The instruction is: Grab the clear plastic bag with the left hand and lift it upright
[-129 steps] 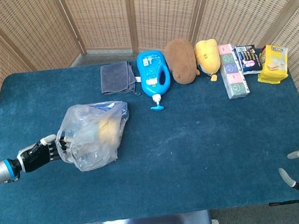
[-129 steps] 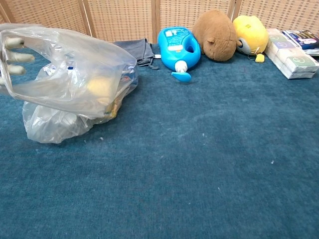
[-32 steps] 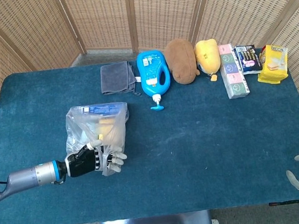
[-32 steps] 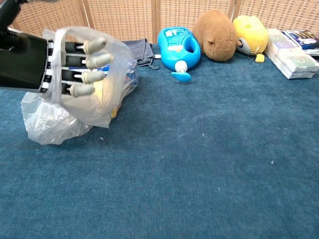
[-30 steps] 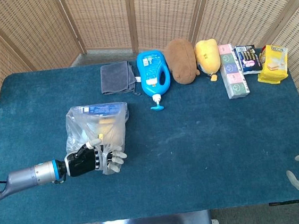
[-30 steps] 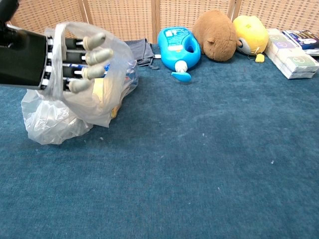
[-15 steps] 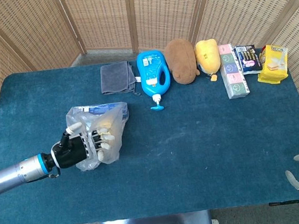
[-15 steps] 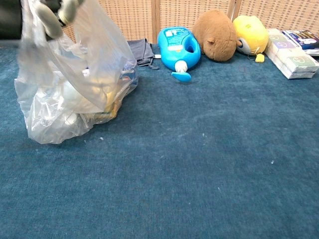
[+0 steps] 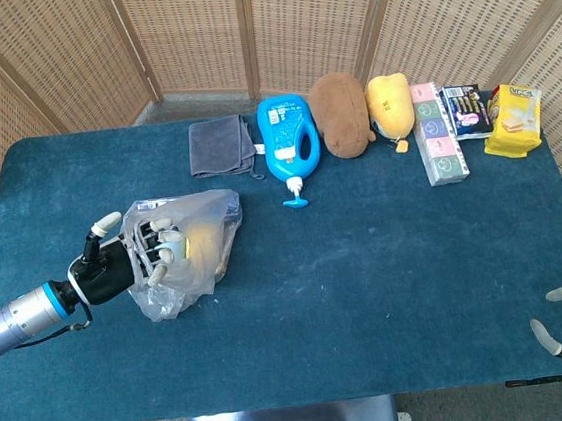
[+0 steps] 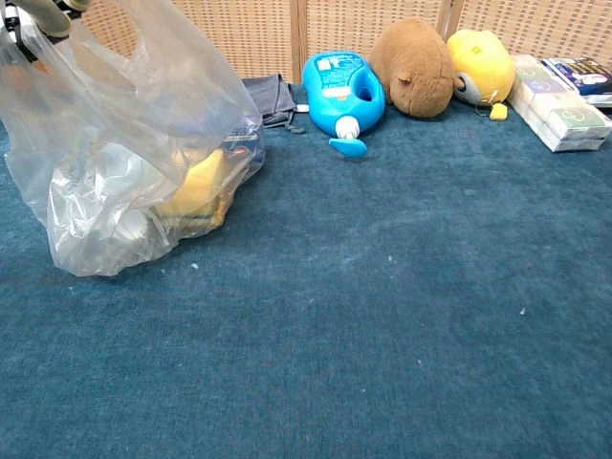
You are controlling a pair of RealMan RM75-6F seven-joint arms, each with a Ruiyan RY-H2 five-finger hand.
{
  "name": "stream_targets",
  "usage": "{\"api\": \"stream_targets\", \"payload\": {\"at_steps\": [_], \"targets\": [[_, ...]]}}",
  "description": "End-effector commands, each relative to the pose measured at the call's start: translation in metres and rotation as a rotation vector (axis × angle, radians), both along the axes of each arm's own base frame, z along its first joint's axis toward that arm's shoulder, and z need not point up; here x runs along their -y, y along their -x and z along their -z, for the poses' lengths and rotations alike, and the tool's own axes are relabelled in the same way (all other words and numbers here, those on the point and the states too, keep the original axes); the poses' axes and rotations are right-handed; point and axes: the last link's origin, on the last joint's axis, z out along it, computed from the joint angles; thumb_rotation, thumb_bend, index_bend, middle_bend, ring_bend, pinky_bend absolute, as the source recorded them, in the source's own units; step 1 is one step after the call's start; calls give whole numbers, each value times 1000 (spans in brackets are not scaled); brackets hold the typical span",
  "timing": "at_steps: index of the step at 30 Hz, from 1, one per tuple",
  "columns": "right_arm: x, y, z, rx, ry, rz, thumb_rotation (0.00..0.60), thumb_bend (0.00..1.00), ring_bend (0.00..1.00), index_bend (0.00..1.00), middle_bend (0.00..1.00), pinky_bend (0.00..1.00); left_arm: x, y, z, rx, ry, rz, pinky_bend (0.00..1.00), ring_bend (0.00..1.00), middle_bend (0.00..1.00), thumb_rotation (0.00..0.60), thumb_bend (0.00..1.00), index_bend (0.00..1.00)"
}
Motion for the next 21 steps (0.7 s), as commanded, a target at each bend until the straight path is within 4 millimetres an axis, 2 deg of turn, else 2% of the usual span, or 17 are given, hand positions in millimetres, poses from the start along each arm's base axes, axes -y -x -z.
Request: {"api": "stream_targets", "payload": {"at_steps": [1,5,11,16,21], "targets": [[0,0,0,-1,2,0,83,323,318,424,416,216,0,1,3,-43,4,25,576,423,344,121,310,270],[-1,0,-2,-2,6,1,84,323,318,424,416,217,1,-4,6,-51,12,52,577,423,343,113,310,270],[-1,-1,-2,-1,10,0,85,323,318,424,416,217,1,-12,-2,23,-13,81,576,423,348,117,310,270],[2,-1,-1,4,6,-5,85,323,318,425,416,216,0,-17,-12,106,-38,53,587,426,391,122,311,270],[3,-2,-1,5,4,-11,82,324,318,424,416,216,-4,-25,-20,145,-72,11,620,472,453,127,325,314]]}}
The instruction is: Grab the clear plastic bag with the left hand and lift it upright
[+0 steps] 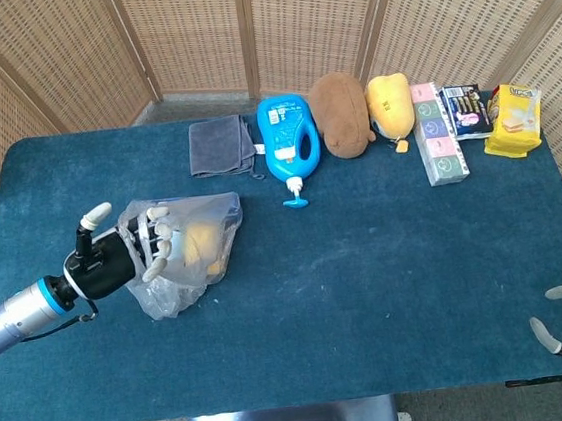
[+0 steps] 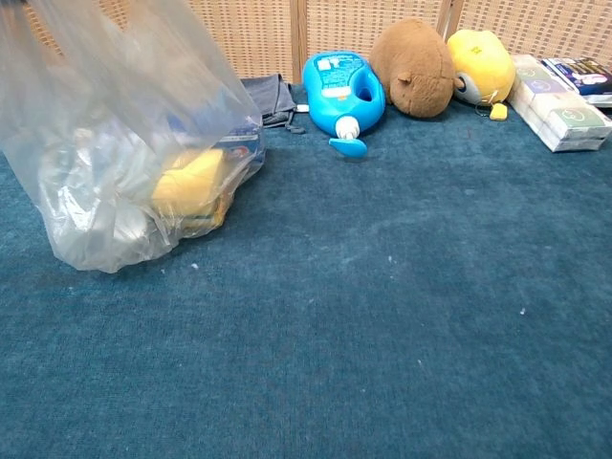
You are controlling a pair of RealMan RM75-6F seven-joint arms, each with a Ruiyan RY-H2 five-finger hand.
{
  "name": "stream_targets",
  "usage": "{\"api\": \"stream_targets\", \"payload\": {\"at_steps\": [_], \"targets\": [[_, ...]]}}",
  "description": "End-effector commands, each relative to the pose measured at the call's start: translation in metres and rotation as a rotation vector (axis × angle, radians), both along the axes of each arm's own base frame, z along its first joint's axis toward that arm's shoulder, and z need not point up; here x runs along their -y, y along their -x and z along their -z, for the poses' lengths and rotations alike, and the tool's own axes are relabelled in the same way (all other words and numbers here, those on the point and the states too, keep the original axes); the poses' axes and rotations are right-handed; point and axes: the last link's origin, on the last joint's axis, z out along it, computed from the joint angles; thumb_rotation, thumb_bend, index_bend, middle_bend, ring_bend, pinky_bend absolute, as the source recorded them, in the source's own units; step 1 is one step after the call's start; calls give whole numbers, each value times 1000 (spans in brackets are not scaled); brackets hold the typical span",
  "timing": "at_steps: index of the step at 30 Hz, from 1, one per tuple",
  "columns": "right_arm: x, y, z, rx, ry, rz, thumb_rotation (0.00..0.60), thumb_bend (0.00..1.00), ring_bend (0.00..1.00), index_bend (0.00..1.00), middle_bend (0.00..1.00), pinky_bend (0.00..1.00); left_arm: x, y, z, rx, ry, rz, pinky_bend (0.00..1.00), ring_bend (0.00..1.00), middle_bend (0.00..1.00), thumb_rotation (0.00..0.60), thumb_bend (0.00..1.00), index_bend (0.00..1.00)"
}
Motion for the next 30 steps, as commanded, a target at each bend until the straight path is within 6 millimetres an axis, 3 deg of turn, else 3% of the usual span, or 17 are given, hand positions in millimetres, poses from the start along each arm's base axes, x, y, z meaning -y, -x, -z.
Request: {"api": "stream_targets", "payload": {"at_steps": [1,16,22,30], "targets": [[1,0,0,1,0,-1,82,324,318,424,416,216,-3,-7,-6,24,-23,-32,624,477,459,128,332,318],[2,0,1,8,-7,-5,98,323,318,425,416,217,-29,-45,-37,-65,-186,-120,736,625,615,137,539,485],[1,1,1,14,-6,-5,103,324,318,425,416,217,-41,-66,-43,-132,-239,-129,765,671,683,146,691,570],[-1,4,-1,17,2,1,105,323,318,424,417,217,-53,-90,-43,-169,-261,-160,789,718,738,245,745,655]]}}
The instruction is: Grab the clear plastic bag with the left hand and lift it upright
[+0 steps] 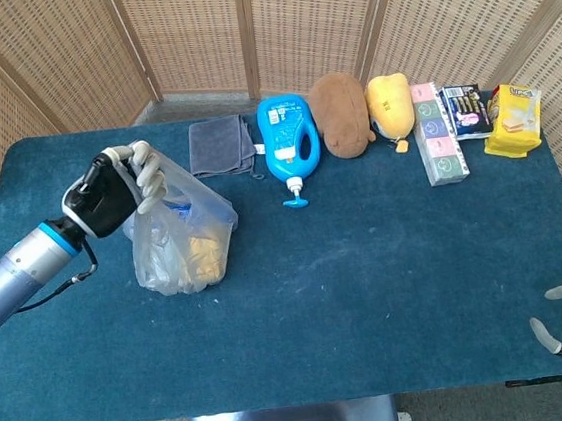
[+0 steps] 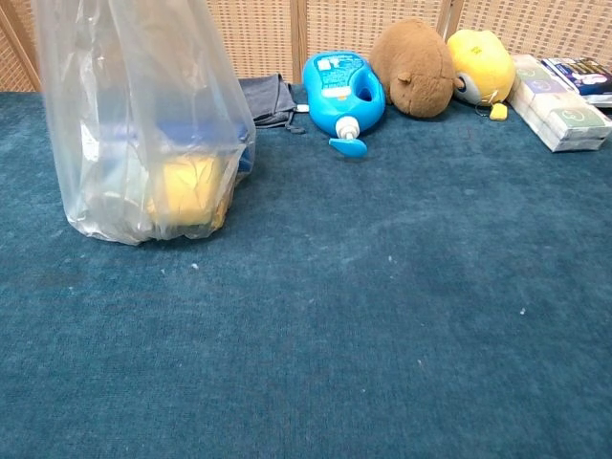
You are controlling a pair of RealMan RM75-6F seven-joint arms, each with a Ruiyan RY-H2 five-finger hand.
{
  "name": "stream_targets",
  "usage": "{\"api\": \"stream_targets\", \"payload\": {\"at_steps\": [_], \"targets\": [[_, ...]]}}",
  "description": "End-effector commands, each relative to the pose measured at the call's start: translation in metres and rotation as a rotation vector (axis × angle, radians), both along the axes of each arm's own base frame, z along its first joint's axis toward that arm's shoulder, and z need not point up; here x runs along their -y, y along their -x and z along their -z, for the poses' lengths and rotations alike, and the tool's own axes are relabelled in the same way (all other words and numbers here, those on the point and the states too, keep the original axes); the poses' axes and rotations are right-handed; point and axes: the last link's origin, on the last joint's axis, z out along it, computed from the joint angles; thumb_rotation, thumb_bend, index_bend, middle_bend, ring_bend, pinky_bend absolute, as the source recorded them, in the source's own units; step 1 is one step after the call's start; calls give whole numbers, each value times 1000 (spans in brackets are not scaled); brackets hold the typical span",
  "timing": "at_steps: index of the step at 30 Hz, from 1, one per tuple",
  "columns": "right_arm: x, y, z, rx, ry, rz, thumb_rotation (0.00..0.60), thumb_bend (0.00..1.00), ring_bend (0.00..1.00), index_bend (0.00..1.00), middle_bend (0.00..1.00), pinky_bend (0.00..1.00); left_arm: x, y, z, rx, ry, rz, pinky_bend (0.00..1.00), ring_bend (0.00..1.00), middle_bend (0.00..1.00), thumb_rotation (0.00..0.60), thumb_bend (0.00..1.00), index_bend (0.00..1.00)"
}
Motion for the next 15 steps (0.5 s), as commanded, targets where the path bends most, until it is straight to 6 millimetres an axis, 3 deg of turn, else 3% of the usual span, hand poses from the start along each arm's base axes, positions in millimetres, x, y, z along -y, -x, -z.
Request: {"api": "stream_targets", "payload": {"at_steps": [1,15], "targets": [[-1,1,-1,-1,3,2,103,323,318,424,418,217,-5,-14,-2,-10,-14,-6,789,721,741,249,745,658],[0,6,0,9,2,9,107,323,318,424,418,216,-17,-55,-13,39,-48,-5,790,723,743,253,717,662]]}}
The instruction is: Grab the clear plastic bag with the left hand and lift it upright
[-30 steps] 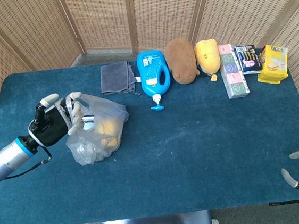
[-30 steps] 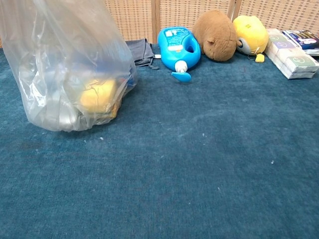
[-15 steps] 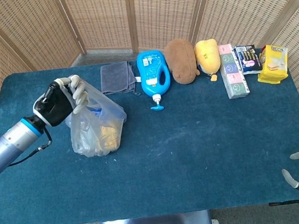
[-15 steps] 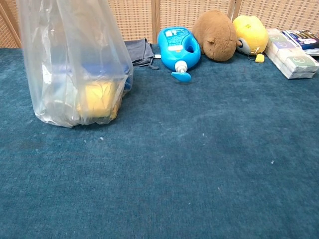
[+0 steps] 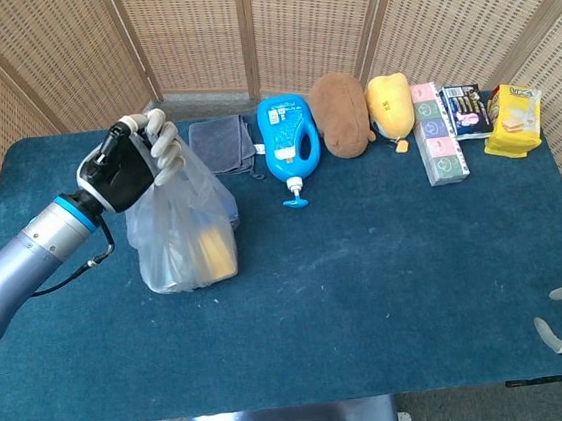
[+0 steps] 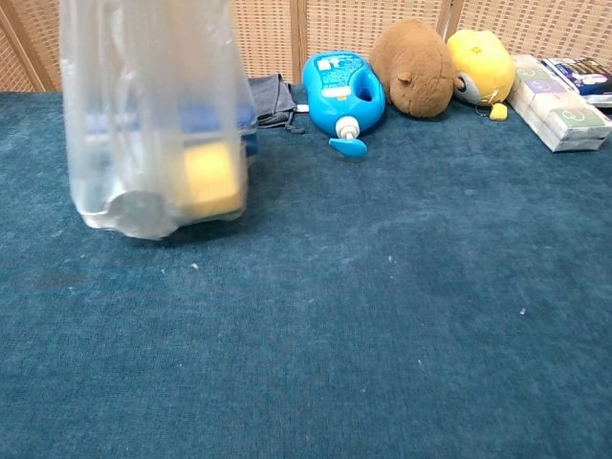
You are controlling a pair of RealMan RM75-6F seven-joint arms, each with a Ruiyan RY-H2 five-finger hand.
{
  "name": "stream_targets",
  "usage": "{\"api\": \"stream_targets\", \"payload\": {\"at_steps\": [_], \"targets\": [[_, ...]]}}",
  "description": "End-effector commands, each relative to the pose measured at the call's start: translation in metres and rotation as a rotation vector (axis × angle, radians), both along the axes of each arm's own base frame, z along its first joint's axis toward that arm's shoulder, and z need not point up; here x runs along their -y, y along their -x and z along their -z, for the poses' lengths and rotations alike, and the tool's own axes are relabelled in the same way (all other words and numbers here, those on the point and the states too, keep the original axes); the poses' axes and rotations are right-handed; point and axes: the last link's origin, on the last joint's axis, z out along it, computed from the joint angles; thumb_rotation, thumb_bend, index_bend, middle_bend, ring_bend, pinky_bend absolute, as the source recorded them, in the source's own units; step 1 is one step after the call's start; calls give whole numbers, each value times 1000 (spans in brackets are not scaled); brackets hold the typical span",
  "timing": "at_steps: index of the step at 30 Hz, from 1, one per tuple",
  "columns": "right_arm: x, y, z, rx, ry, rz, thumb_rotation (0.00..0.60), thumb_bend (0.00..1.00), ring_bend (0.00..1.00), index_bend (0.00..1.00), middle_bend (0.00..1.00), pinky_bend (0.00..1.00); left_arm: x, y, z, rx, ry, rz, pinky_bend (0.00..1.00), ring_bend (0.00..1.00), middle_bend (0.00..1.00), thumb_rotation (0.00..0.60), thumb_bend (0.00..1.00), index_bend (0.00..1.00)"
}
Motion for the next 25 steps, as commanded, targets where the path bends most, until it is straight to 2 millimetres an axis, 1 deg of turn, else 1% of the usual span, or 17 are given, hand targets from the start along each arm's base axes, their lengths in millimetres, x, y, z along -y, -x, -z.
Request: {"api": "stream_targets", "payload": {"at_steps": [1,11,14,22,25], "targets": [[0,1,0,1,0,2,109,323,318,424,418,217,-1,-11,-3,10,-5,9,790,723,743,253,715,662],[0,4,0,6,4,8,111,323,318,425,418,217,-6,-41,-7,44,-3,36,790,723,743,259,709,662],[-1,4,-1,7,9,8,109,323,318,425,418,217,-8,-50,-8,57,-1,38,790,723,743,251,708,662],[-3,6,-2,12,15,16,111,323,318,424,419,217,-10,-68,-6,71,7,54,790,723,744,260,707,662],[-4,7,-2,12,17,20,112,323,318,425,419,217,-10,-73,-4,72,12,63,790,723,743,254,706,662]]}}
